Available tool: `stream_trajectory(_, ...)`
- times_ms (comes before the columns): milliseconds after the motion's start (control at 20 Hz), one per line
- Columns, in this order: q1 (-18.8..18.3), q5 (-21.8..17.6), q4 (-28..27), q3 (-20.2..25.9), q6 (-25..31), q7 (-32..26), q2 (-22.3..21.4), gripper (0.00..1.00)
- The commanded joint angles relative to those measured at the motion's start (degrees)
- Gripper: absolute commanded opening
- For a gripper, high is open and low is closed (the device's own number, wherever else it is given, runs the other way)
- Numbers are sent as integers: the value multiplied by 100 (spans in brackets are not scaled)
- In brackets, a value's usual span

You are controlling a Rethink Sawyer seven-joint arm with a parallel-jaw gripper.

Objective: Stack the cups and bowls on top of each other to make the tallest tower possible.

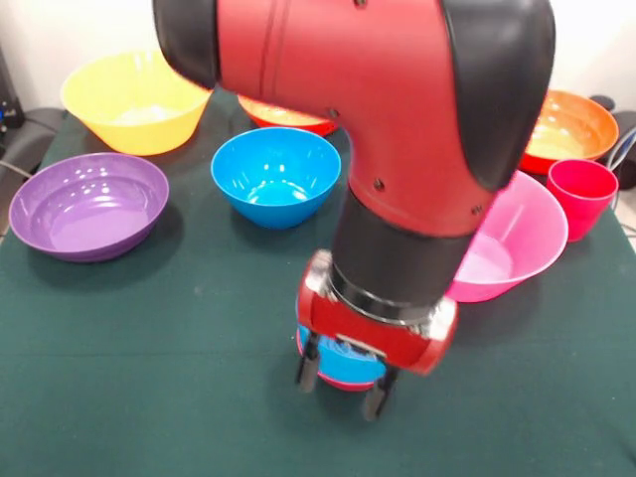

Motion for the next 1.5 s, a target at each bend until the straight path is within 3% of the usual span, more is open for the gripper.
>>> stream_trajectory(50, -132, 61, -792, 299, 1012, -1722, 564, 100)
stream_trajectory(200, -185, 210, -897, 270, 1176, -1915, 599, 100)
stream_trajectory(350, -325, 654, -1238, 33, 1545, -2265, 678, 100)
stream_trajectory(850, -548, 1424, -1217, -206, 1871, -2953, 532, 100)
stream_trajectory(1300, -765, 2309, -1360, -918, 2294, -3412, 474, 100)
stream_trajectory(1500, -807, 2403, -1326, -1010, 2214, -3691, 535, 100)
